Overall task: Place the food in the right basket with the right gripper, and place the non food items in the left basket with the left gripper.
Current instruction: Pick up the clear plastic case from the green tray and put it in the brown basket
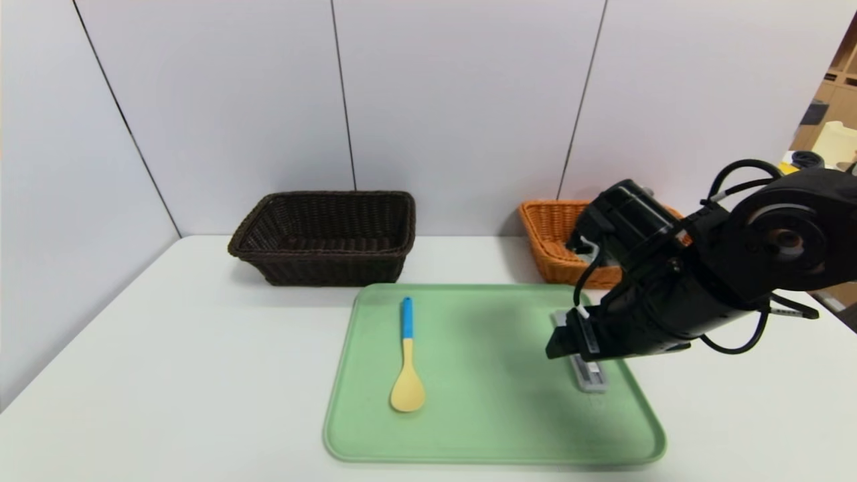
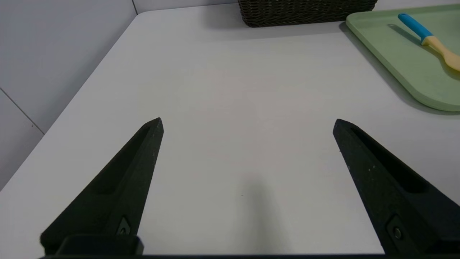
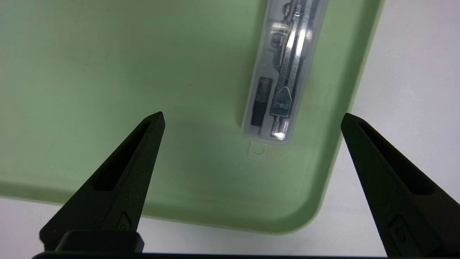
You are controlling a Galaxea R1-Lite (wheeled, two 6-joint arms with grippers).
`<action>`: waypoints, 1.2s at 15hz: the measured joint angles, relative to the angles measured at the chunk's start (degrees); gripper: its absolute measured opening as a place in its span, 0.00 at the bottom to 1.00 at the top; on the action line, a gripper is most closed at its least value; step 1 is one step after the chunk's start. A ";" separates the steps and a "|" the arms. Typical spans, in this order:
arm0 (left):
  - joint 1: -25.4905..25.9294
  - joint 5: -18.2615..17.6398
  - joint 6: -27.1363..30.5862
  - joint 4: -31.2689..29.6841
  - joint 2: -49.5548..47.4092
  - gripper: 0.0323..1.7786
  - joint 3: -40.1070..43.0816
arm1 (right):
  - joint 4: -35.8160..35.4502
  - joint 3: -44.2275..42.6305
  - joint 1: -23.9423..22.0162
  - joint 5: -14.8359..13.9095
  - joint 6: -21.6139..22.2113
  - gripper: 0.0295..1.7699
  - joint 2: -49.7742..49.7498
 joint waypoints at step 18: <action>0.00 0.00 0.00 0.00 0.00 0.95 0.00 | -2.43 -2.99 -2.73 -1.24 3.69 0.96 8.25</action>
